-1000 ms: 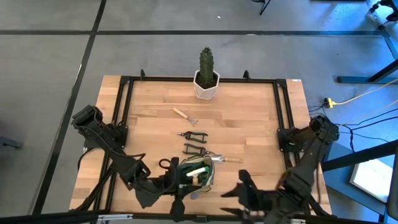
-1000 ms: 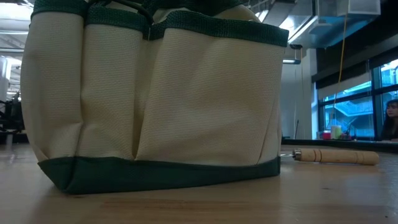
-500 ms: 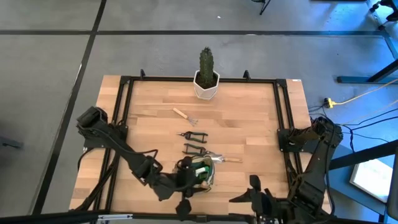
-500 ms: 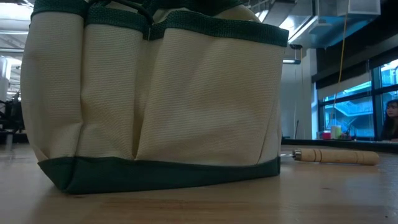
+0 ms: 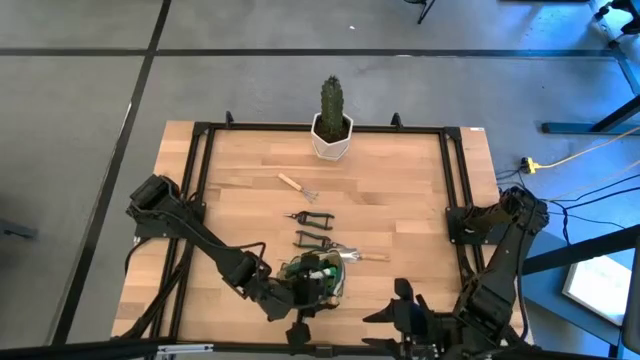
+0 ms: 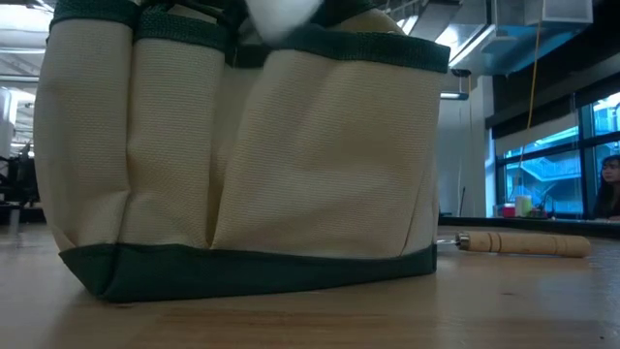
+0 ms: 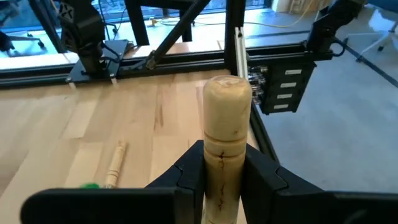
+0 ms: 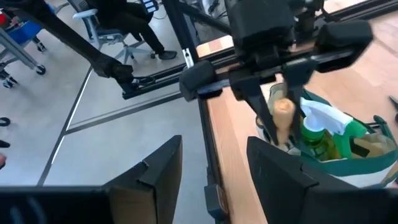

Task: Pick & Place Garden tools in Gardening bag
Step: Put the trowel into the gardening bag

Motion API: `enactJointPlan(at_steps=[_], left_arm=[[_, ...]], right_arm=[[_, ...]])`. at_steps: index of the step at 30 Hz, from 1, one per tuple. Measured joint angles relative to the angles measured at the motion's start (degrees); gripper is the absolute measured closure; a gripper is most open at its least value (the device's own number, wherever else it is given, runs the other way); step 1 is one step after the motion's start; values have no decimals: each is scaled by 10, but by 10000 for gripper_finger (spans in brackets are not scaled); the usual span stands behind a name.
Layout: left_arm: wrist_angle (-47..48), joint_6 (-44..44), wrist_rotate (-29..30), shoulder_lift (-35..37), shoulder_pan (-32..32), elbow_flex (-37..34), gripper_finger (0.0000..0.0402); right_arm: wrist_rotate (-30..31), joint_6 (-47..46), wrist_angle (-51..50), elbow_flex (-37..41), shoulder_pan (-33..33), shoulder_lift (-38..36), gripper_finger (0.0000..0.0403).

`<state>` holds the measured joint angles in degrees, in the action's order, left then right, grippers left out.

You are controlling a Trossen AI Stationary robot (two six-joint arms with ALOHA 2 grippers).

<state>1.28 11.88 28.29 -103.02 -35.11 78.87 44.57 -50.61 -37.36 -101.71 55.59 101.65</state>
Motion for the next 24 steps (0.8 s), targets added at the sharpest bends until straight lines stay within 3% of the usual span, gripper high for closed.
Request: enactJointPlan(at_steps=[24], left_arm=[[-26,-52,-88,9,66,0,338]], right_arm=[[-13,0,-2,0,-18,0,220]])
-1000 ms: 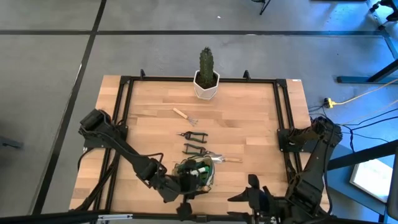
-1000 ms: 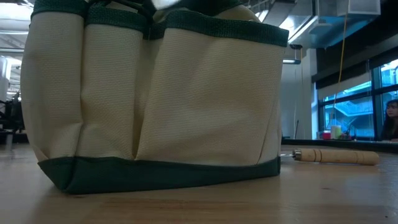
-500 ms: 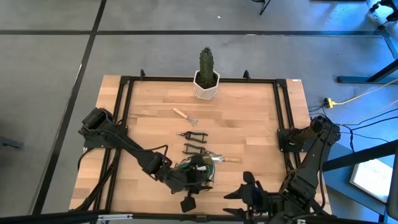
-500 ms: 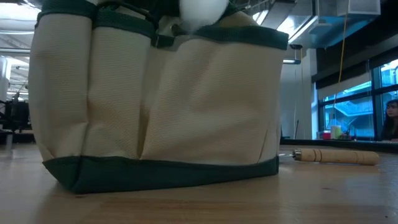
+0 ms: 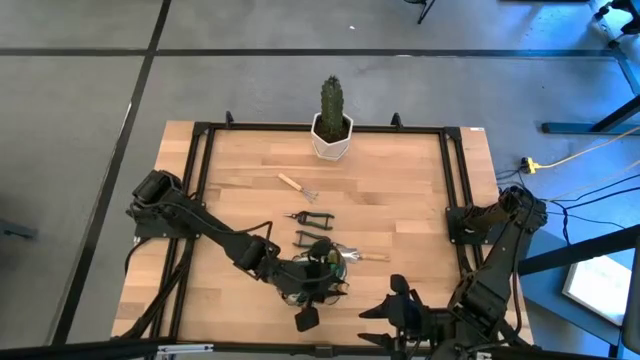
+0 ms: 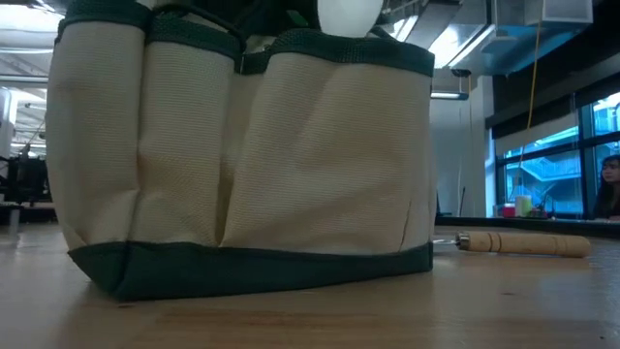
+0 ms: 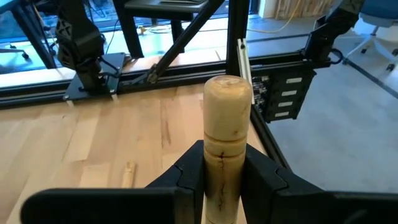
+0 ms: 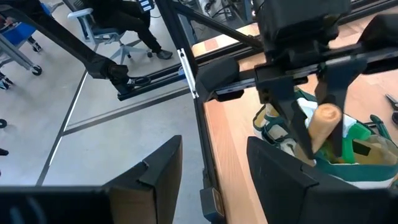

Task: Pick & Place Garden tools in Gardening bag
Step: Put the trowel into the gardening bag

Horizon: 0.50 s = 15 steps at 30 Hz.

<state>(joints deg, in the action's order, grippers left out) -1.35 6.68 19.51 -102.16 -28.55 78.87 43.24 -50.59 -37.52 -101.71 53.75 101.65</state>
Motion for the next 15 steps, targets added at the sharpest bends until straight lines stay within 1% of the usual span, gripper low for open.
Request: enactJointPlan(at_steps=[6,12,15], left_arm=[[12,-7,-1,11,11,0,338],[55,1,1,17,13,0,338],[59,8,3,17,12,0,338]], right_arm=[[0,0,0,0,-8,0,220],[0,4,0,0,-13,0,220],[0,5,0,0,-14,0,220]])
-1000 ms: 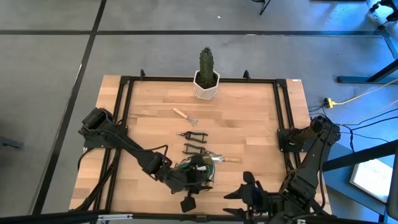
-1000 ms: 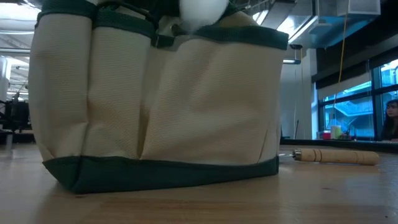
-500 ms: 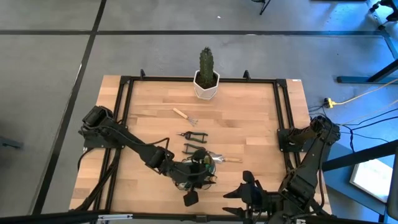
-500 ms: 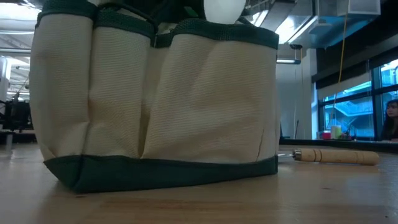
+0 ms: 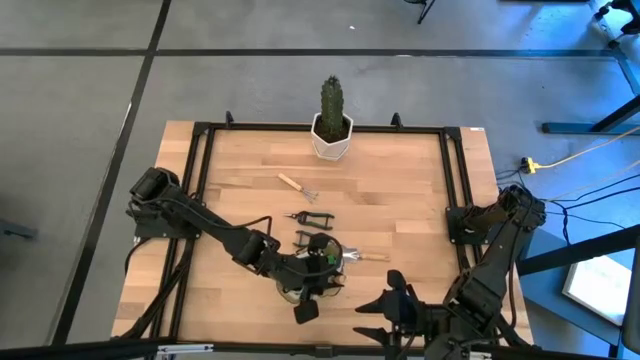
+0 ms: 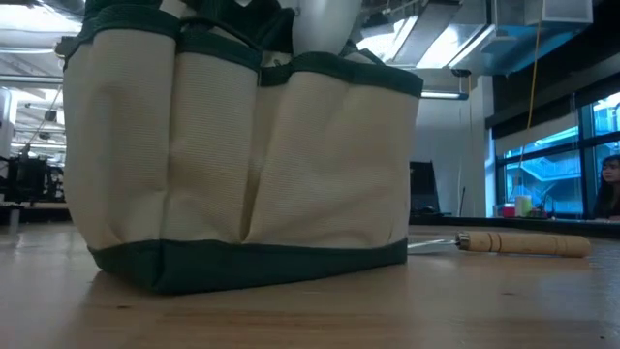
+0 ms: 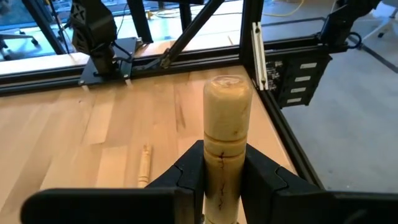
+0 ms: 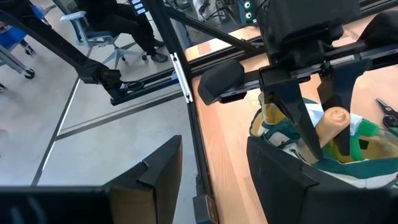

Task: Pick & Place Garden tools in Gardening bag
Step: Put the trowel into the gardening bag

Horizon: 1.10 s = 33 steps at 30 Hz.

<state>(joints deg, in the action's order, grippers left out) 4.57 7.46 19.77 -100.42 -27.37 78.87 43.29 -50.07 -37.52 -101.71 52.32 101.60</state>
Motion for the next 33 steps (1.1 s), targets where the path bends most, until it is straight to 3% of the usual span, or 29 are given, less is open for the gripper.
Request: enactJointPlan(at_steps=[7,19,27,33], left_arm=[[-4,13,9,0,-3,-5,338],[-180,102,63,0,-17,-122,338],[-163,105,160,0,-40,-122,338],[-105,163,178,0,-48,-122,338]], right_arm=[[0,2,0,0,-6,0,220],[0,6,0,0,-10,0,220],[0,13,0,0,-13,0,220],[0,15,0,0,-15,0,220]])
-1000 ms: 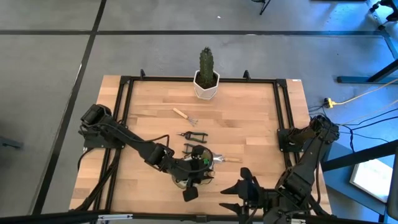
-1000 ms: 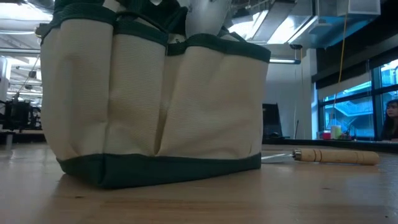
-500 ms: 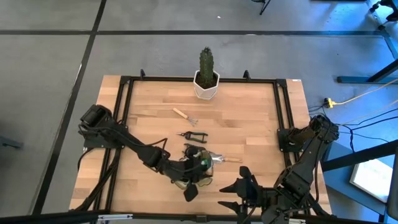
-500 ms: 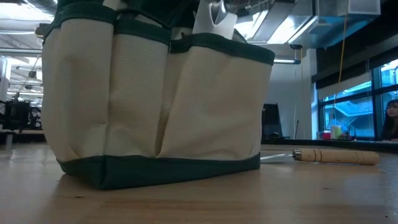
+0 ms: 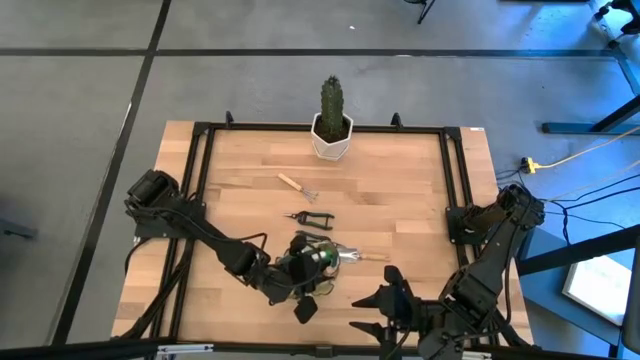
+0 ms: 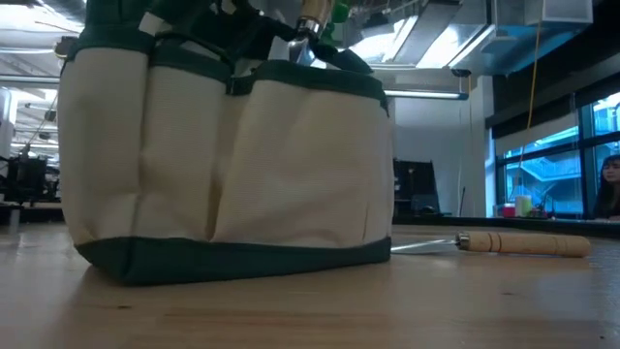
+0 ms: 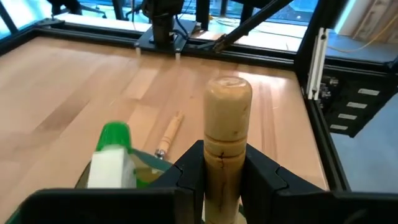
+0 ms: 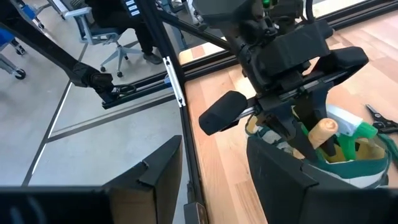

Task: Pick & Place Garden tools in Gardening bag
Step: Put the trowel into the gardening bag

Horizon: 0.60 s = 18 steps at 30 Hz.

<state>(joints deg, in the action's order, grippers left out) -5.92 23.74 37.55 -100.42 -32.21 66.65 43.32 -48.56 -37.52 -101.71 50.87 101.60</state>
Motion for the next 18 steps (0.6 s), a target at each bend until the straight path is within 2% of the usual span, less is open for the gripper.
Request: enactJointPlan(at_steps=[13,15,18], left_arm=[[27,43,25,0,-13,0,338],[28,49,26,0,-15,-1,338],[29,55,23,0,-16,-1,338]], right_arm=[[0,10,0,0,-8,0,219],[-16,10,1,0,-14,4,219],[-70,6,0,0,-19,16,219]])
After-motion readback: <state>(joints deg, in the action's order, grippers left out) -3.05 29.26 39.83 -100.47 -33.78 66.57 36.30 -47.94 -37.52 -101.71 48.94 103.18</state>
